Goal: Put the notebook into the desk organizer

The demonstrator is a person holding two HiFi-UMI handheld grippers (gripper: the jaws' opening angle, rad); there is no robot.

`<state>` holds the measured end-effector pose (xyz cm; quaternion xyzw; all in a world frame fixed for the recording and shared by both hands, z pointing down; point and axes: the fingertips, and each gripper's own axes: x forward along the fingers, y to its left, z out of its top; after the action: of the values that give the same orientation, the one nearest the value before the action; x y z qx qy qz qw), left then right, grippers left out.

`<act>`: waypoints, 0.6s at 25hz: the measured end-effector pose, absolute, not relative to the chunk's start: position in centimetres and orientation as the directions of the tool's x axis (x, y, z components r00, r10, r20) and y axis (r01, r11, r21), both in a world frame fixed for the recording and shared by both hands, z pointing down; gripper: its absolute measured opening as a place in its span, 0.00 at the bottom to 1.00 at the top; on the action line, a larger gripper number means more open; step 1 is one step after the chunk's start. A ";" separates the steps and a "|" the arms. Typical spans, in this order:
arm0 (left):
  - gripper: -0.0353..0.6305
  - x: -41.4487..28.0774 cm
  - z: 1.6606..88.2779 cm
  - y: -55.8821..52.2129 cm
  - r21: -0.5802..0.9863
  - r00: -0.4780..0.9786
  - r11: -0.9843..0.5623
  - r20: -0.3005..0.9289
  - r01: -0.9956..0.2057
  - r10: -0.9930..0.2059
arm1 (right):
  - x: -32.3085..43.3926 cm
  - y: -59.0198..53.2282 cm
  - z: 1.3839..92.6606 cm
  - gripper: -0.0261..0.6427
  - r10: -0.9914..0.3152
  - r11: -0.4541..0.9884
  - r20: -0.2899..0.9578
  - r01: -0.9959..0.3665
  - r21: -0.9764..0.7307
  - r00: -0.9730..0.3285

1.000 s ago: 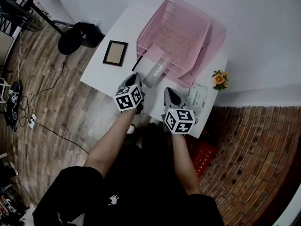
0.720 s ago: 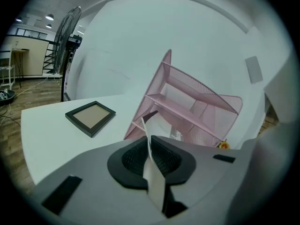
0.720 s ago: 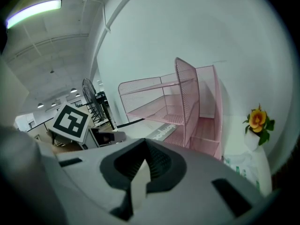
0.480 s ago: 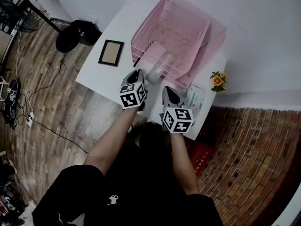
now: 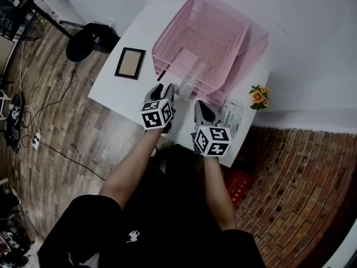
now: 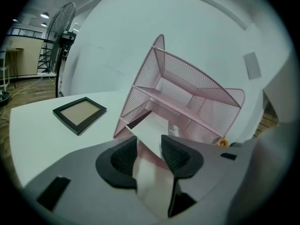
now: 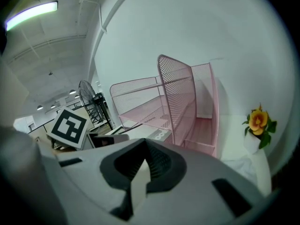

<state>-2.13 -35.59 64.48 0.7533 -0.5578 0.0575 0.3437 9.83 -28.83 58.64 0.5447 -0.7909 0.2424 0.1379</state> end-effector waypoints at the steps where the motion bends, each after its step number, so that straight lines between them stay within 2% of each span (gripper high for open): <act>1: 0.32 -2.1 64.6 -35.3 0.454 0.391 -0.163 0.470 -0.876 -0.792 | 9.9 -28.8 58.6 0.04 -0.796 0.286 0.481 -0.929 -0.235 -0.367; 3: 0.37 -2.0 64.8 -34.8 0.447 0.425 -0.205 0.474 -0.870 -0.771 | 10.0 -28.8 58.6 0.04 -0.799 0.281 0.480 -0.930 -0.236 -0.363; 10: 0.41 -0.6 65.6 -32.7 0.411 0.550 -0.374 0.511 -0.831 -0.661 | 9.6 -28.4 58.4 0.04 -0.805 0.271 0.477 -0.934 -0.234 -0.353; 15: 0.41 1.1 66.3 -31.5 0.189 0.569 -0.577 0.562 -0.795 -0.600 | 9.6 -27.9 58.6 0.04 -0.806 0.260 0.481 -0.937 -0.235 -0.344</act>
<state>1.09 -31.51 66.33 0.8590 -0.4059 0.2248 0.2163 9.62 -27.92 58.59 0.5570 -0.7824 0.2450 0.1331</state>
